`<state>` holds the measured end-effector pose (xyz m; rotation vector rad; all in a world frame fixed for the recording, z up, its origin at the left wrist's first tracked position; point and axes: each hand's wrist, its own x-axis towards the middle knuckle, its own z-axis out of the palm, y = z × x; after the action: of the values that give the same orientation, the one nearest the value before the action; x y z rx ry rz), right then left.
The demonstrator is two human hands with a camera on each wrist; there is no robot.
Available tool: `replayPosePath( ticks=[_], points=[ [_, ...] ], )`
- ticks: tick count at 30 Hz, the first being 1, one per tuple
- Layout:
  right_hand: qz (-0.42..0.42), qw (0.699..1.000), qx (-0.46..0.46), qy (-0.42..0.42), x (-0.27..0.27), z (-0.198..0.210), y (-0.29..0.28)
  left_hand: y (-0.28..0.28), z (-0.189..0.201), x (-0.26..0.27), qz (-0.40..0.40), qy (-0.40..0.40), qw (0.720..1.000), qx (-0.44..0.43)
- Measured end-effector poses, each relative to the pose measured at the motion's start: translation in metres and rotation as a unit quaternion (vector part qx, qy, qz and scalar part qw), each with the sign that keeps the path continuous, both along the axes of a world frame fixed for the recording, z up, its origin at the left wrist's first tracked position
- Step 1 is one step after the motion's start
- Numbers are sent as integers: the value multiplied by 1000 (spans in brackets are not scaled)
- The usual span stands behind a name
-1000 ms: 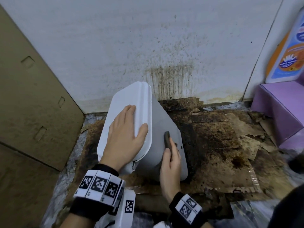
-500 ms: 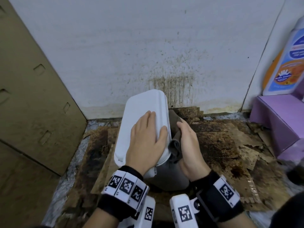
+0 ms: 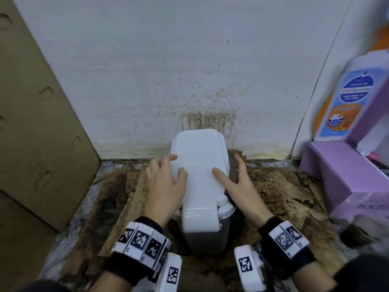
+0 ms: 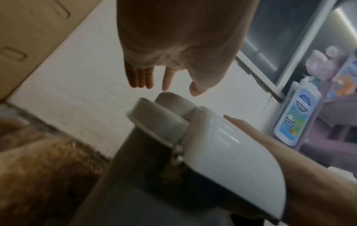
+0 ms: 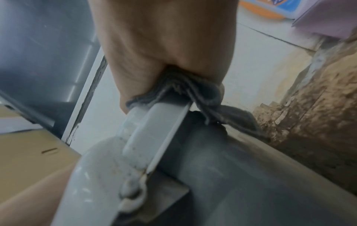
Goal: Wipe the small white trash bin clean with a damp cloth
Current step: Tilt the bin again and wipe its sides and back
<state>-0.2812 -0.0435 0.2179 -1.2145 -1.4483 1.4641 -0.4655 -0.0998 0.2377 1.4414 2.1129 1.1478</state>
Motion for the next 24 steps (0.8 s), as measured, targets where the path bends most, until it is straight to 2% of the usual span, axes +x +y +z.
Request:
replayPosePath(
  ticks=[3,6,10,12,17,20,24],
  points=[
    [30,999,-3,-37,8,7,3,-11,-2,6,38,28,992,-120],
    [14,999,-6,-46,14,8,5,-13,-12,20,37,24,983,-176],
    [-20,998,-19,-60,12,4,7,-1,-26,7,31,-124,981,-148],
    [-25,998,-15,-55,10,0,7,0,-30,-2,17,-160,977,-140],
    [-49,999,-2,-13,8,-7,7,0,-18,-1,-22,-168,978,-117],
    [-87,996,15,-23,0,-15,-3,5,-11,-9,-46,-156,981,-104],
    [-152,987,45,1,-13,-22,-29,17,3,-32,-130,-122,975,-132]
  ],
)
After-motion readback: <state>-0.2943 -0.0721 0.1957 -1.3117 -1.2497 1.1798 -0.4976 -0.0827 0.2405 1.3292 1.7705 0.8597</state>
